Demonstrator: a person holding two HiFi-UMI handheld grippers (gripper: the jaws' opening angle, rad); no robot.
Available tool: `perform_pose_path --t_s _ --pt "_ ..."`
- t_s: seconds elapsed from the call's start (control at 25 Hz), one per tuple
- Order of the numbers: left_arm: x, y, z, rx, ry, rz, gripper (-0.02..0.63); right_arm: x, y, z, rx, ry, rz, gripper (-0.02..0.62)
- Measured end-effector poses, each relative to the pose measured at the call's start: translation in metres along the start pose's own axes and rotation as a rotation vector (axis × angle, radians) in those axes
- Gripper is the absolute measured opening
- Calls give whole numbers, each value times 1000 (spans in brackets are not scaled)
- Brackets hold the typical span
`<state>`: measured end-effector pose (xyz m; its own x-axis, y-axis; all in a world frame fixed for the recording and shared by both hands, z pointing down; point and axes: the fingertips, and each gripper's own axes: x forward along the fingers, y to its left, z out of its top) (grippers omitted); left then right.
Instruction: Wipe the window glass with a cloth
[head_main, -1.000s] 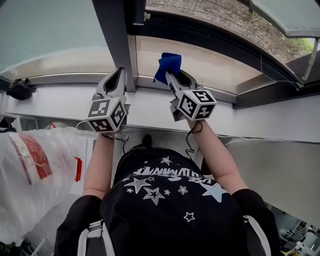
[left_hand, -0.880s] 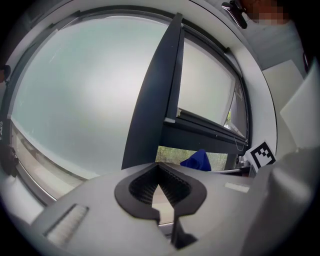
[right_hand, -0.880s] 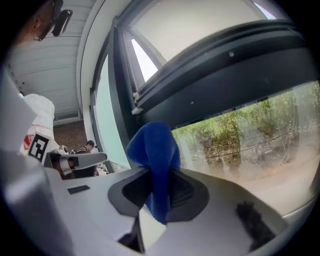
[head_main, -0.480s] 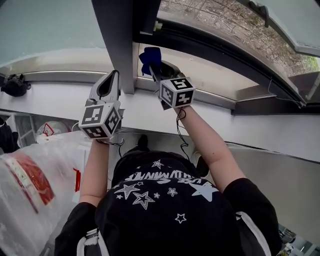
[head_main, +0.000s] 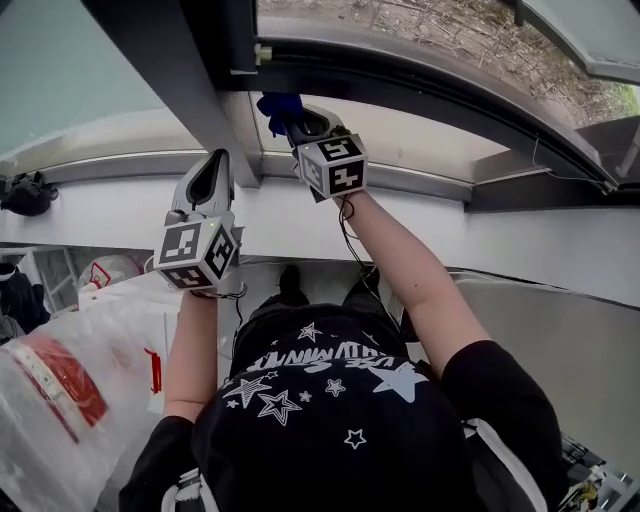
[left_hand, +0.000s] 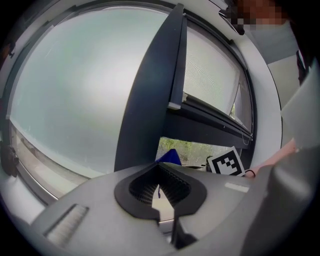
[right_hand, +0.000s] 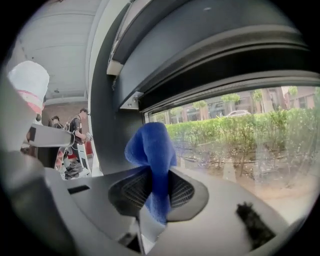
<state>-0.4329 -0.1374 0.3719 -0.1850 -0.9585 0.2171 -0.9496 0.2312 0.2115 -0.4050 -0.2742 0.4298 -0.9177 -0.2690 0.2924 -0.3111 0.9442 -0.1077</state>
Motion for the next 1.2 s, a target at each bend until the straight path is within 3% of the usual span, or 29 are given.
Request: perform_pose_path --t_s 0.4,0.84,1.2 --pt "41 -92 -12 48 39 -31 8 -86 -99 -28 69 5 -73 74" --pt "116 -249 -23 108 72 -179 8 -215 -249 -56 142 -6 -223 74" --pt "166 -346 -36 143 101 -284 9 -305 -347 -74 207 -47 -364 74"
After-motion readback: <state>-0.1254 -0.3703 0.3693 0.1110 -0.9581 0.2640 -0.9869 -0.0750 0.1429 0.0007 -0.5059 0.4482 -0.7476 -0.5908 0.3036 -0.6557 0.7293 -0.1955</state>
